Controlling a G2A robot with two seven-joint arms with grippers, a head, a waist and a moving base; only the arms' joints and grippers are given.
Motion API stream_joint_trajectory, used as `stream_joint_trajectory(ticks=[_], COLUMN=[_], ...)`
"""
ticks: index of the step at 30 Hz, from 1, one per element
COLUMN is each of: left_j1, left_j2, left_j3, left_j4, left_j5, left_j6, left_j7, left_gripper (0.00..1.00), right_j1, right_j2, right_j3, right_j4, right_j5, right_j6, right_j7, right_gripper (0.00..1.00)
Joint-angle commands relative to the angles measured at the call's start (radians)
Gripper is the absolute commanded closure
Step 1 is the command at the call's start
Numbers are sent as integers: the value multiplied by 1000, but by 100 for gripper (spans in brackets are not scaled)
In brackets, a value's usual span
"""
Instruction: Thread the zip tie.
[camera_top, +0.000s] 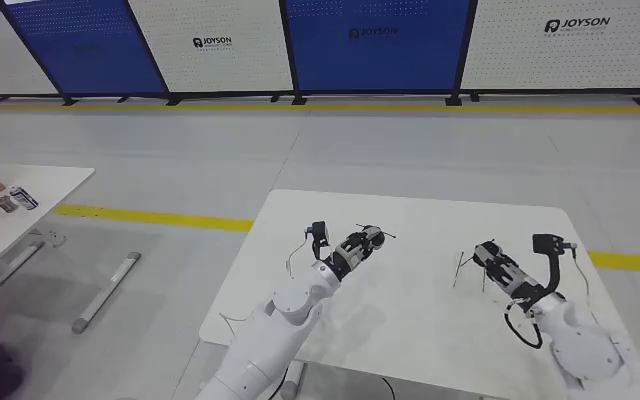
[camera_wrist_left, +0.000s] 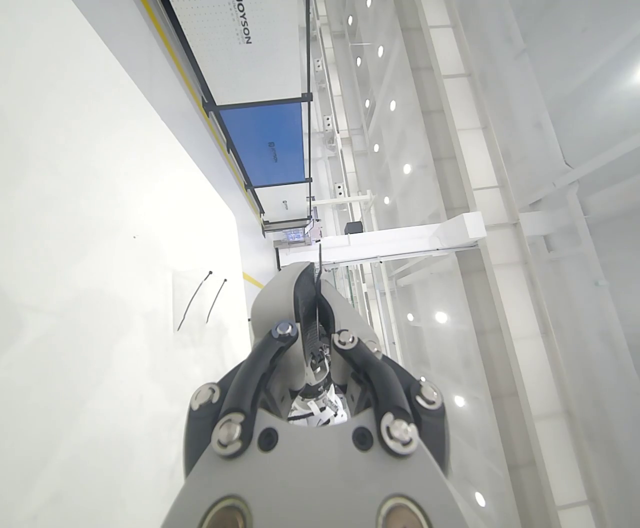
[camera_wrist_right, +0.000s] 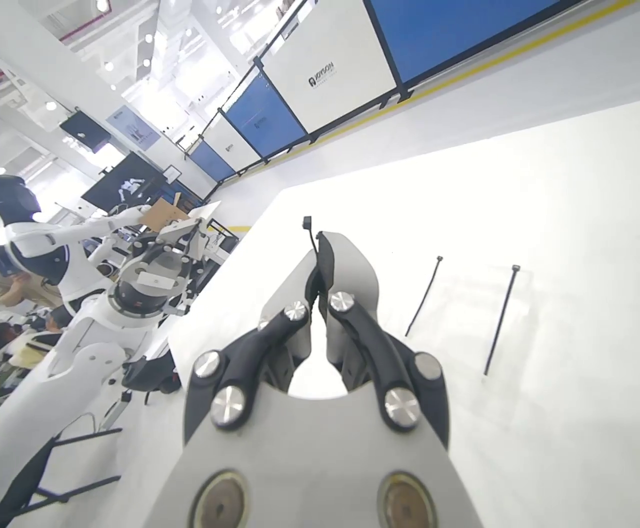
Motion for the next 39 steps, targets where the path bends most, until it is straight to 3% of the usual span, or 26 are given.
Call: stream_joint_trajectory(ticks=[1,4,6,39], left_j1=[0,0,0,0], left_j2=[0,0,0,0], left_j3=[0,0,0,0], left_j4=[0,0,0,0], left_j5=[0,0,0,0], left_j6=[0,0,0,0], left_j7=[0,0,0,0], left_gripper=[100,100,100,100], right_j1=[-9,-25,-31,-31], right_j2=[-7,-21,-32,-32], right_j3=[-15,-45,-78,-78], right_j4=[-11,-40,-56,-56], right_j5=[-1,-13,-100,-100], right_j6=[10,26,93,93], right_j7=[-100,-244,-375,-375], right_gripper=[100,100,100,100])
